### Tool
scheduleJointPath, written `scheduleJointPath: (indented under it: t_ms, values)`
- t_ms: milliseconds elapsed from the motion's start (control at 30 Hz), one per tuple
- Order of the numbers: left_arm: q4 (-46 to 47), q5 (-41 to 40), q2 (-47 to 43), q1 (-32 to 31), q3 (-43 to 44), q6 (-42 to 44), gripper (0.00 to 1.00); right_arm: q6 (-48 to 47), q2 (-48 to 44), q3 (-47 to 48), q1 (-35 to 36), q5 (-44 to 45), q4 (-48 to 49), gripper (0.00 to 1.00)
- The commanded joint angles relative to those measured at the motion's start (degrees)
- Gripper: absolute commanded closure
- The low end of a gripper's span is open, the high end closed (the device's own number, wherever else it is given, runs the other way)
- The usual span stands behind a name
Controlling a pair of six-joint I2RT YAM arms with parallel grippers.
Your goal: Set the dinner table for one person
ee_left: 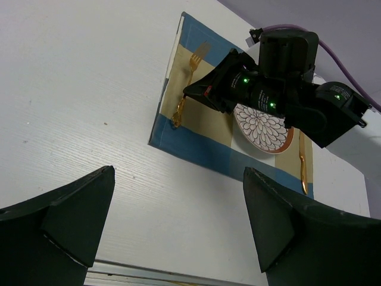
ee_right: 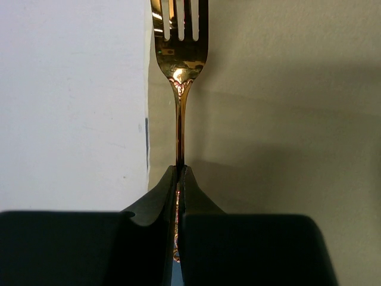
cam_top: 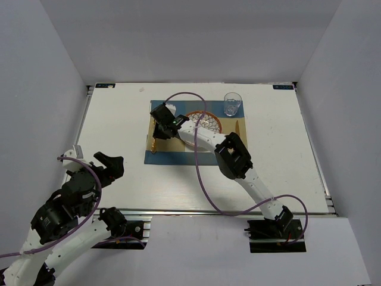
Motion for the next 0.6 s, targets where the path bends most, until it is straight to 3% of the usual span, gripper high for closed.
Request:
scheduleJointPath:
  t_ms: [0, 500, 567]
  values:
    - [0.4, -0.1, 1.2, 0.4, 1.1, -0.1, 0.02, -0.2, 1.6, 3.9, -0.5, -0.2, -0.6, 1.00]
    - [0.4, -0.1, 0.3, 0.4, 1.1, -0.1, 0.02, 1.0, 3.5, 3.0, -0.5, -1.3, -0.8, 1.00]
    - [0.5, 0.0, 0.3, 0.4, 1.1, -0.1, 0.02, 1.5, 3.1, 2.7, -0.6, -1.2, -0.7, 0.89]
